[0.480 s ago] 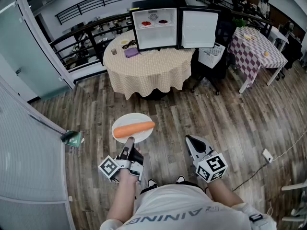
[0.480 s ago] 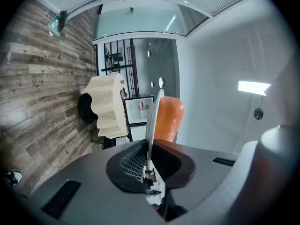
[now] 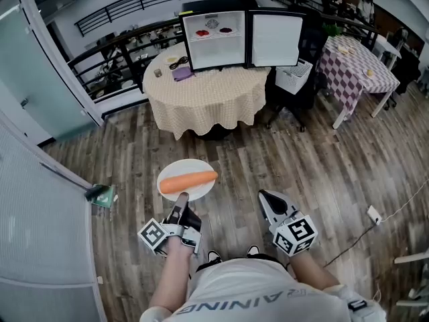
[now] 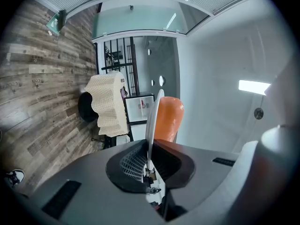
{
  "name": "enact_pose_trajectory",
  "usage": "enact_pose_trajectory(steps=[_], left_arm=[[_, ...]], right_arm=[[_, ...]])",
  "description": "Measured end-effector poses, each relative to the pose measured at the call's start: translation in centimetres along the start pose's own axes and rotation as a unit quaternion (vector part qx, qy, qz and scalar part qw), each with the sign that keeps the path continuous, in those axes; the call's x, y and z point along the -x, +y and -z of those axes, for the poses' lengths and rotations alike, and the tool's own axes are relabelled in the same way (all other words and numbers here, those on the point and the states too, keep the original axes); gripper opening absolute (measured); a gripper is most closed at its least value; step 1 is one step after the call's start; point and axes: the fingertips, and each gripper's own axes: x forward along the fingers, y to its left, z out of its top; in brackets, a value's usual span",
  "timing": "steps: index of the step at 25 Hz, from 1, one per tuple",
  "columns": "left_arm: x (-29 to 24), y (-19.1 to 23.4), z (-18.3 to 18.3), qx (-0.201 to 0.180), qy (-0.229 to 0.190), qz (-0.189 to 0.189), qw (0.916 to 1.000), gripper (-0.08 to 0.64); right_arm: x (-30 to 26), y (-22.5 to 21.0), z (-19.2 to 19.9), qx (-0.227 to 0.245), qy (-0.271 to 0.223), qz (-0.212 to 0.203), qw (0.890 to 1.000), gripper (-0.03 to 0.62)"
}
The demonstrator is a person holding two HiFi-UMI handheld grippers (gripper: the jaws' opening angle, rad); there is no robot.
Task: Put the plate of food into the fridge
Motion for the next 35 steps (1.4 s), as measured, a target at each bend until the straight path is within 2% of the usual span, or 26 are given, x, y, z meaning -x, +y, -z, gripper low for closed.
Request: enact_pose_trajectory(steps=[5,17,23,28,35], left_arm=[[-0.3,-0.2,0.8,-0.003,0.006,-0.002,1.0,0.031],[-1.8,-0.2,3.6,-0.009,-0.019,-0.001,0.9998,0.031],[-2.9,0.0,5.3,-0.011,-0.014,-0.014,0.9997,0.031],[-4.9,1.4,4.7,-0.006,-0.012,-0.023,0.9997,0.029],[-10.9,2.4,2.7,0.001,0.01,-0.02,0.9997,0.029]], right_arm=[[0.5,-0.8,-0.3,-0.027,-0.013,0.001,1.0,0.02],[1.2,-4.7,0.5,-0.027,-0.009,-0.026,0.999,0.02],[1.5,-7.6,2.2,-0.059,0.004,-0.023,0.998,0.02],[-0.1,-8.9,2.6,-0.065,0.007,-0.021,0.998,0.02],[-4.0,-11.9,1.2,-0.053,0.016,-0.003,0.998,0.02]])
